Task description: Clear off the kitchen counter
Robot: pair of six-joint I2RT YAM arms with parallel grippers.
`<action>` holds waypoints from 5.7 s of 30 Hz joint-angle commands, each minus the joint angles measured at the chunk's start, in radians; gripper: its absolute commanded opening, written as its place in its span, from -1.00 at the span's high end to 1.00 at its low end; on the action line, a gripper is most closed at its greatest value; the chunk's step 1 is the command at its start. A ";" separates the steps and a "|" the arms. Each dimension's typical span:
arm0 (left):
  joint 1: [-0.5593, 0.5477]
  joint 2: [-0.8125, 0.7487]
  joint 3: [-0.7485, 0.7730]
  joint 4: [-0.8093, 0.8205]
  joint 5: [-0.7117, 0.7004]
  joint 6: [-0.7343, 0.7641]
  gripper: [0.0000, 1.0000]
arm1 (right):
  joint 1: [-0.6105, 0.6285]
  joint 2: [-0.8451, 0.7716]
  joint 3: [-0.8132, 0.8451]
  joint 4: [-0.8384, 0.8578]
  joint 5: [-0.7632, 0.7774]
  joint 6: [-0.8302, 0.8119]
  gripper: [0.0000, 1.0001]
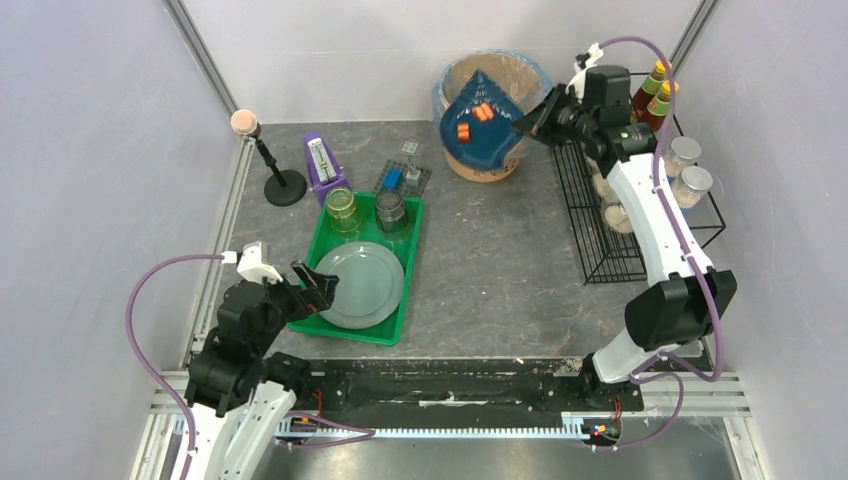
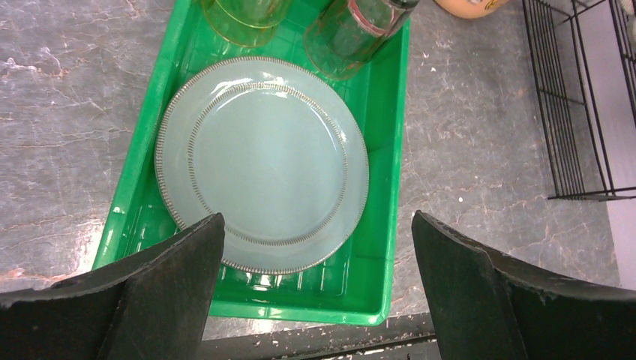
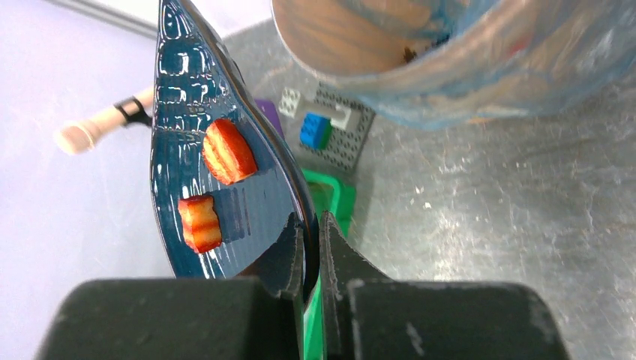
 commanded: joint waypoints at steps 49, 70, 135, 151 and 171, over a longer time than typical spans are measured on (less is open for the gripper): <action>-0.003 -0.183 -0.015 0.039 -0.302 0.006 -0.98 | 0.089 0.426 0.048 1.345 0.634 -0.745 1.00; -0.003 -0.236 -0.017 0.039 -0.308 0.006 -0.98 | 0.102 0.042 -0.134 1.297 0.678 -0.598 1.00; -0.001 -0.254 -0.021 0.031 -0.303 -0.006 -0.98 | 0.772 0.299 -0.454 0.798 0.368 0.373 1.00; -0.001 -0.289 -0.019 0.031 -0.306 -0.005 -0.98 | 0.780 0.377 -0.460 0.667 0.439 0.286 0.16; 0.001 -0.299 -0.018 0.020 -0.343 -0.017 -0.98 | 0.778 0.009 -0.438 0.354 0.948 -0.047 -0.96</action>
